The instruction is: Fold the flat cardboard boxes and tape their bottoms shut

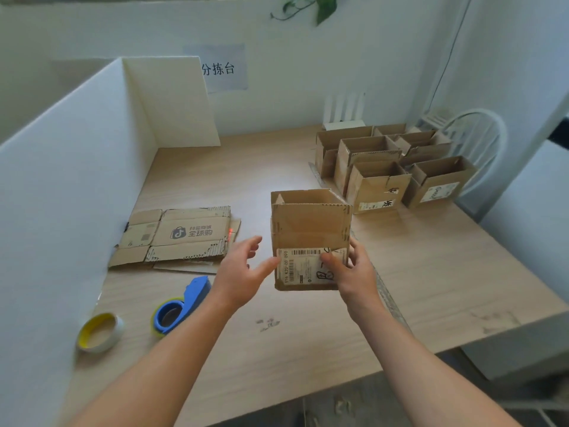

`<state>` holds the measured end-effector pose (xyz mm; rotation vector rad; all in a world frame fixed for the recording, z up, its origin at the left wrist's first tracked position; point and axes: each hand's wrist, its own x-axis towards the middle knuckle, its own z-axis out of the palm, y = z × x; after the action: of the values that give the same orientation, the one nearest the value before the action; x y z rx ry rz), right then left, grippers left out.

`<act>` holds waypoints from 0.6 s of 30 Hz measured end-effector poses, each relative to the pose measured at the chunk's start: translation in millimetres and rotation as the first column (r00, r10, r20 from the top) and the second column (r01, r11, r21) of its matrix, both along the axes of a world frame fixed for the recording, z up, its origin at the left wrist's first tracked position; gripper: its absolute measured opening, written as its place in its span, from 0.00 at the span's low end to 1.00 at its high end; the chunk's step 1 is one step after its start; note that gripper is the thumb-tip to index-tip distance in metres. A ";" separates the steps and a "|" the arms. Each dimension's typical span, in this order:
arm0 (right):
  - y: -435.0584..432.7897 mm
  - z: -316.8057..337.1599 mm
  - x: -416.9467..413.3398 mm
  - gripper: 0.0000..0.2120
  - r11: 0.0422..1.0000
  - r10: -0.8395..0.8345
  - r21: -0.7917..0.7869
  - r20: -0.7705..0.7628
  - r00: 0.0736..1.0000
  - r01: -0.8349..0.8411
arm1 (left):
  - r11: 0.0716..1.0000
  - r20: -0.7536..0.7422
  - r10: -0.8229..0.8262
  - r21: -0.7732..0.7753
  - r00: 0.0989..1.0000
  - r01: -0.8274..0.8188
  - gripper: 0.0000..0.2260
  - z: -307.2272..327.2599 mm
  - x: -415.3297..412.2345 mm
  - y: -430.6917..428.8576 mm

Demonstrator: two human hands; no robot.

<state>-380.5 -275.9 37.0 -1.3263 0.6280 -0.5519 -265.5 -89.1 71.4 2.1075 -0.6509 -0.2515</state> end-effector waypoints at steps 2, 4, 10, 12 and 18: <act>-5.4 0.6 -8.9 0.24 0.999 -0.048 0.016 -0.009 0.999 0.048 | 0.988 0.124 -0.088 0.138 0.988 0.070 0.25 2.3 2.4 3.5; -14.3 1.2 -18.4 0.24 0.996 -0.085 0.014 -0.021 0.996 0.086 | 0.938 0.258 -0.215 0.322 0.942 0.126 0.23 4.7 5.3 2.5; -53.7 3.1 -44.2 0.25 0.982 -0.186 0.003 -0.061 0.981 0.186 | 0.719 0.452 -0.513 0.690 0.730 0.077 0.20 14.9 7.8 -37.4; -69.0 2.5 -52.7 0.24 0.975 -0.222 -0.010 -0.074 0.972 0.222 | 0.674 0.464 -0.576 0.736 0.673 0.068 0.18 14.8 7.8 -58.2; -131.8 -5.3 -72.0 0.22 0.960 -0.281 -0.043 -0.113 0.953 0.278 | 0.611 0.432 -0.672 0.782 0.602 0.120 0.17 9.4 4.2 -139.3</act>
<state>-452.5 -407.6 31.7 -1.3097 0.9183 -0.7162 -261.4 -228.4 80.8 2.7417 -1.8130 0.1024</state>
